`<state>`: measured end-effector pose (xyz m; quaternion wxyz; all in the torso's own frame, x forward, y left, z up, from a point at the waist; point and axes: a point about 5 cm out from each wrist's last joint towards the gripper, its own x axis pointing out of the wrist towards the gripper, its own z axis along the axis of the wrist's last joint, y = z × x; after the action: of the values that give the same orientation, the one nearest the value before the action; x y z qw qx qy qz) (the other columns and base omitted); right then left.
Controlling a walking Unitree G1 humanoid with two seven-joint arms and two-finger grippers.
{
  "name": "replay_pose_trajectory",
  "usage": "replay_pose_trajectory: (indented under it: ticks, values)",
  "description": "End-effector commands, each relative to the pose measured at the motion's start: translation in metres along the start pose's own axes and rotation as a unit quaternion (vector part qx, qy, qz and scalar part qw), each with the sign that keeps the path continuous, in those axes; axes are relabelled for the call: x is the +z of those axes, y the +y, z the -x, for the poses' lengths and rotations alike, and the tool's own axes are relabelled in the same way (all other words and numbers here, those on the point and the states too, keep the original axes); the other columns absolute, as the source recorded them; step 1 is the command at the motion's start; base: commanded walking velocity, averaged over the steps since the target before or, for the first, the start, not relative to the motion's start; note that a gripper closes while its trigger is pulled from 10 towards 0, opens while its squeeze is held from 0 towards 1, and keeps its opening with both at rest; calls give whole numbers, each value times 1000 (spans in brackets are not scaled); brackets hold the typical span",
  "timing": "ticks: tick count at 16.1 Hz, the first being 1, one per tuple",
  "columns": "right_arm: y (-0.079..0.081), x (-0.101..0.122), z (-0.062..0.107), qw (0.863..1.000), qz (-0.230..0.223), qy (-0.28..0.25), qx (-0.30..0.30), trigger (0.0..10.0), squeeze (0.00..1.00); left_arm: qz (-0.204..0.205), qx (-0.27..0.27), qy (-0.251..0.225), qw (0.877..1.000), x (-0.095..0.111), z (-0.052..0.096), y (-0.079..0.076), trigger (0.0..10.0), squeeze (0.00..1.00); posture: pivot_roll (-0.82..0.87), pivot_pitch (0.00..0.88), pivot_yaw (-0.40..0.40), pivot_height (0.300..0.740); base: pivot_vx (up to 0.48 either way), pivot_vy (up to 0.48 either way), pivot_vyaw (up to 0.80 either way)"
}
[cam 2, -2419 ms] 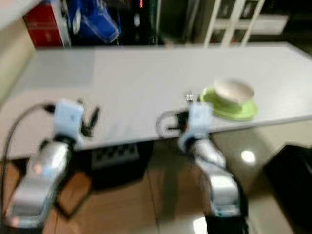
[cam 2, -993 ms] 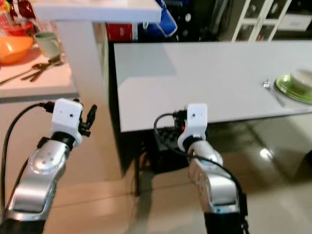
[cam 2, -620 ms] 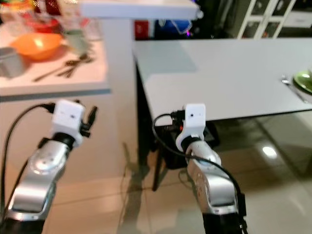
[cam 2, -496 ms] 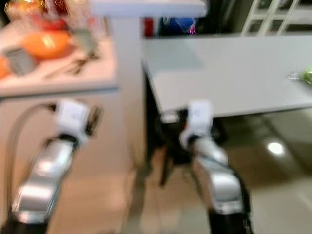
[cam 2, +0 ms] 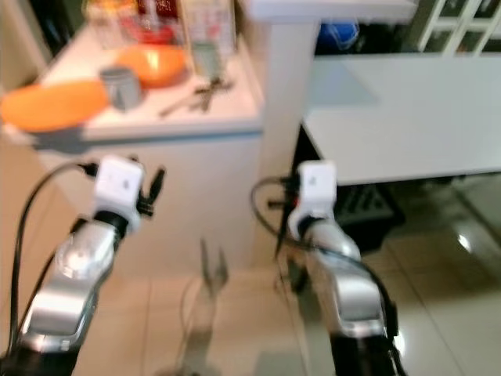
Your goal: Setting the table
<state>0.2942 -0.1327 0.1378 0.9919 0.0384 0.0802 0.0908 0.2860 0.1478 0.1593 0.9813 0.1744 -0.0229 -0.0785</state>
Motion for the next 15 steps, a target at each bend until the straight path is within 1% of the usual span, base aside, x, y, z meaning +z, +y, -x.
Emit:
replay_pose_trajectory:
  ticks: [1, 4, 6, 7, 8, 10, 11, 12, 13, 14, 15]
  values:
    - [1, 1, -1, 1000, 1, -7, 0, 10000, 0, -16, 3, -5, 1000, 1, -2, 5, 10000, 0, 56, 0, -11, 740, 0, 439, 0]
    - [4, -1, 2, 1000, 0, -7, 0, 10000, 0, -9, 5, -5, 1000, 0, -1, 7, 10000, 0, 39, 0, -9, 740, 0, 439, 0]
    - [4, -1, 2, 1000, 2, -7, 4, 10000, 0, -7, 3, -5, 1000, 0, -2, 2, 10000, 0, 44, 0, -3, 740, 0, 437, 0]
    - [1, -3, 2, 1000, 2, -4, 0, 10000, 0, -9, -2, -9, 1000, 1, -1, 0, 10000, 0, 58, 0, -14, 740, 0, 439, 0]
    - [2, -5, 2, 1000, 2, -2, 1, 10000, 0, -8, -2, -8, 1000, 0, 1, 1, 10000, 0, 58, 0, -8, 740, 0, 439, 0]
    - [6, -7, 3, 1000, 1, -1, 4, 10000, 0, -21, 8, -17, 1000, 1, 3, 6, 10000, 0, 55, 0, -12, 740, 0, 0, 0]
    - [8, -8, 5, 1000, 1, 0, 8, 10000, 0, -33, 8, -24, 999, 3, 3, 7, 10000, 0, 55, 0, -14, 740, 0, -480, 0]
    - [10, -7, 7, 1000, 1, -1, 12, 10000, 0, -35, 5, -28, 999, 5, 3, 4, 10000, 0, 52, 0, -14, 740, 0, -480, 0]
    - [8, -8, 7, 1000, 5, 1, 12, 10000, 0, -12, 12, -23, 1000, 4, 3, 1, 10000, 0, 48, 0, -13, 740, 0, -480, 0]
    - [7, -8, 7, 1000, 7, 1, 10, 10000, 0, -10, 14, -22, 1000, 4, 3, 1, 10000, 0, 42, 0, -10, 740, 0, -480, 0]
    - [4, -2, 7, 1000, 8, -10, 8, 10000, 0, 15, 15, -31, 999, 8, 2, -1, 10000, 0, 38, 0, -13, 740, 0, 0, 0]
